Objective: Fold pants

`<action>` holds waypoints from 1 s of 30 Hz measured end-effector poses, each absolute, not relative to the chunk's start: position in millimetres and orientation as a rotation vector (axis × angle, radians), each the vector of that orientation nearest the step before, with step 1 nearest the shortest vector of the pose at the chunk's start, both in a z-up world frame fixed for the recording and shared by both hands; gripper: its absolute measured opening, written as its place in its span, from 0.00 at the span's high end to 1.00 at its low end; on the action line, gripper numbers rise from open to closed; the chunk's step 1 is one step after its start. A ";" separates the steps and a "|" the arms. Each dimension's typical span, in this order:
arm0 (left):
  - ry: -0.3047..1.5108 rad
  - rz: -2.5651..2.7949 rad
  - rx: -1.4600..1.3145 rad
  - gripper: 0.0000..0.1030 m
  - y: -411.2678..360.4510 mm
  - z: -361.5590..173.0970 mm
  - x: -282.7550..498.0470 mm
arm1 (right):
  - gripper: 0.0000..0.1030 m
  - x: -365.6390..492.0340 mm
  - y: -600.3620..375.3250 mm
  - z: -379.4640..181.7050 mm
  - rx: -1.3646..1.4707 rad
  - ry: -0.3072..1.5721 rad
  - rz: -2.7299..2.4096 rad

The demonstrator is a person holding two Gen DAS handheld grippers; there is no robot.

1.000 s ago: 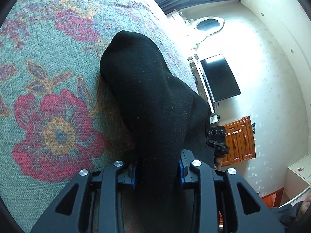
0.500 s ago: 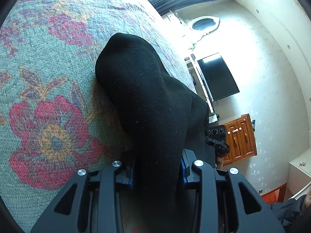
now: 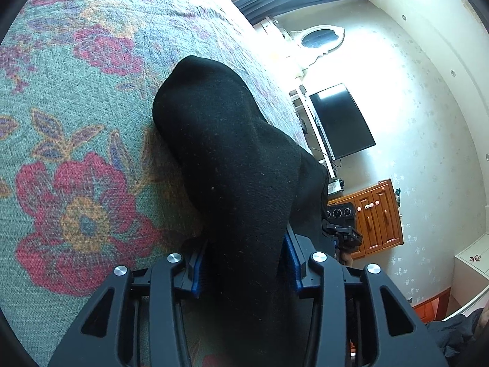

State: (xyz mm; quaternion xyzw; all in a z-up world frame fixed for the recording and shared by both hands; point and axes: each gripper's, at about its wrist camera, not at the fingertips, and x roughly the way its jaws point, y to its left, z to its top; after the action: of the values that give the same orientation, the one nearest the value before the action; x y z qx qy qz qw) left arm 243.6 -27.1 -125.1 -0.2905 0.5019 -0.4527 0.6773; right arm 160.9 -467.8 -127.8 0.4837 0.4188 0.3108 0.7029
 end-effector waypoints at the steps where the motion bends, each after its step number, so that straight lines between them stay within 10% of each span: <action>1: 1.119 -1.015 -0.663 0.55 -25.5 -124.0 243.2 | 0.73 160.4 -467.4 -127.2 1.076 0.931 0.691; 14: 1.080 -0.894 -0.691 0.38 -8.7 -111.3 192.3 | 0.41 130.9 -468.9 -112.3 1.103 0.917 0.669; 23: 1.078 -0.824 -0.521 0.33 -27.4 -110.8 163.6 | 0.72 115.2 -458.8 -114.2 1.075 0.974 0.607; 30: 1.081 -0.825 -0.460 0.35 -30.7 -111.8 166.3 | 0.73 105.4 -458.4 -123.1 1.090 0.949 0.576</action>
State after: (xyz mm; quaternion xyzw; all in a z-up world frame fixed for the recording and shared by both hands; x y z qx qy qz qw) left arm 166.3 -30.7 -111.8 -0.2110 0.4951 -0.3778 0.7534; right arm 105.4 -458.4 -123.1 0.4917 0.4282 0.2598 0.7123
